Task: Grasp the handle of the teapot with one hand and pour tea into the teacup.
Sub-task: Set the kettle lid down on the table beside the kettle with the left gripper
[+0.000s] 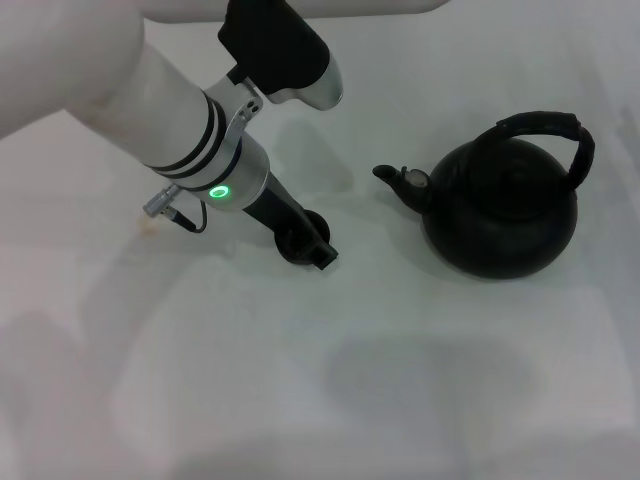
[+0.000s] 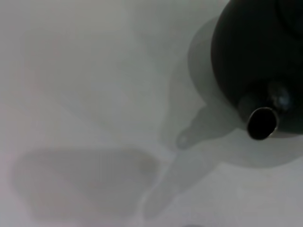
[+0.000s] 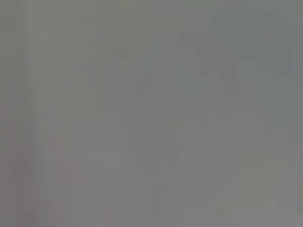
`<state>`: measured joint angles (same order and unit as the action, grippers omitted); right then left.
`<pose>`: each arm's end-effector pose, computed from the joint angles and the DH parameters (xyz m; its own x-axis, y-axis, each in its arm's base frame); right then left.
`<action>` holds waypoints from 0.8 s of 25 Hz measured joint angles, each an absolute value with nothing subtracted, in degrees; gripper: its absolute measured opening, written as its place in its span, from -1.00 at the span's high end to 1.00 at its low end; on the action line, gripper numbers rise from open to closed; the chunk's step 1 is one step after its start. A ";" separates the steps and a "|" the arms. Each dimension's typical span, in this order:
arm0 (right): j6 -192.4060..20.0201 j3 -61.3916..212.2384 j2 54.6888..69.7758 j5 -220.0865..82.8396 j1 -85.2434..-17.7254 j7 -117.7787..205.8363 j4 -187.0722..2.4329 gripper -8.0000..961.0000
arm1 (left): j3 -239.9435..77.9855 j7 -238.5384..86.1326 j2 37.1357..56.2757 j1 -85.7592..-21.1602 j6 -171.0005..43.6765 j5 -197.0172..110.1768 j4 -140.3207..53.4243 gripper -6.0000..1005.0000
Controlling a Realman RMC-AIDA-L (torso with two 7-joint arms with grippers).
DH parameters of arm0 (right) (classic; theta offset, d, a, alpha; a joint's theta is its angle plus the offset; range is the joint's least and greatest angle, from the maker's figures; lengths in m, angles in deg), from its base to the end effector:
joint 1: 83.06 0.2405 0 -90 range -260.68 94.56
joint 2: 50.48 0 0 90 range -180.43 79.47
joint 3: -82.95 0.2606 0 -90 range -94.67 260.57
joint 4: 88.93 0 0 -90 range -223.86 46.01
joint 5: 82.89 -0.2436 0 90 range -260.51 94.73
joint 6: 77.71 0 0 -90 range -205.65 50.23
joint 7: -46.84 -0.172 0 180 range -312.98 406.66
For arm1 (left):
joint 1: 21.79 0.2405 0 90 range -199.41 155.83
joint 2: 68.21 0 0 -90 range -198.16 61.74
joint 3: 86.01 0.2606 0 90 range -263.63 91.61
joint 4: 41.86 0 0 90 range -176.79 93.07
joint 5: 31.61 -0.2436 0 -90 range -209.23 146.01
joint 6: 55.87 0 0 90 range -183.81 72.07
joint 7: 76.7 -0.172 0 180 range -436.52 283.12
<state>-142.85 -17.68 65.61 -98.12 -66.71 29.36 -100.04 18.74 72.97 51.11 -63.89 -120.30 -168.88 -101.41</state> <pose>0.4076 0.3412 0.0039 0.6876 -0.0130 -0.7259 -0.7251 -0.0628 -0.6857 -0.1571 0.3877 -0.1509 0.8384 0.4838 -0.2510 0.3968 -0.8576 -0.3273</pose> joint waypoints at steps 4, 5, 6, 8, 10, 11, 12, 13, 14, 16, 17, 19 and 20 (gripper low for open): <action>-142.83 -17.75 65.63 -98.09 -66.66 29.35 -100.09 -0.74 | 18.78 72.72 51.06 -63.89 -119.98 -168.82 -100.88 -0.40; -142.83 -17.75 65.63 -98.09 -66.66 29.35 -100.09 -0.73 | 18.78 72.60 51.06 -63.89 -119.90 -168.82 -100.87 -0.40; -142.83 -17.76 65.63 -98.11 -66.65 29.34 -100.09 -0.73 | 18.79 72.45 51.07 -63.89 -119.80 -168.81 -100.88 -0.40; -142.83 -17.77 65.63 -98.13 -66.64 29.30 -100.09 -0.73 | 18.81 72.39 51.03 -63.89 -119.66 -168.77 -100.88 -0.40; -142.83 -17.77 65.63 -98.15 -66.63 29.28 -100.09 -0.73 | 18.83 72.38 50.95 -64.03 -119.66 -168.75 -100.87 -0.40; -142.83 -17.77 65.62 -98.16 -66.61 29.27 -100.10 -0.73 | 18.83 72.38 50.94 -64.13 -119.66 -168.75 -100.78 -0.40; -142.83 -17.77 65.62 -98.17 -66.59 29.27 -100.12 -0.73 | 18.84 72.38 50.94 -64.24 -119.66 -168.76 -100.58 -0.40; -142.83 -17.77 65.63 -98.18 -66.56 29.26 -100.14 -0.73 | 18.84 72.37 50.94 -64.34 -119.66 -168.87 -100.33 -0.39; -142.83 -17.77 65.63 -98.19 -66.55 29.26 -100.19 -0.73 | 18.84 72.37 50.94 -64.37 -119.66 -168.92 -100.25 -0.40; -142.83 -17.77 65.63 -98.19 -66.54 29.26 -100.24 -0.73 | 18.84 72.36 50.97 -64.39 -119.66 -169.05 -100.21 -0.41; -142.83 -17.77 65.63 -98.19 -66.54 29.26 -100.26 -0.73 | 18.84 72.36 50.97 -64.40 -119.66 -169.05 -100.20 -0.41; -142.83 -17.77 65.63 -98.19 -66.53 29.26 -100.41 -0.73 | 18.84 72.36 50.98 -64.41 -119.66 -169.09 -100.21 -0.42; -142.82 -17.77 65.63 -98.19 -66.54 29.26 -100.49 -0.73 | 18.84 72.41 51.00 -64.41 -119.64 -169.16 -100.21 -0.43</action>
<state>-142.82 -17.77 65.63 -98.19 -66.54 29.26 -100.49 18.84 72.41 51.00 -64.41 -119.64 -169.16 -100.21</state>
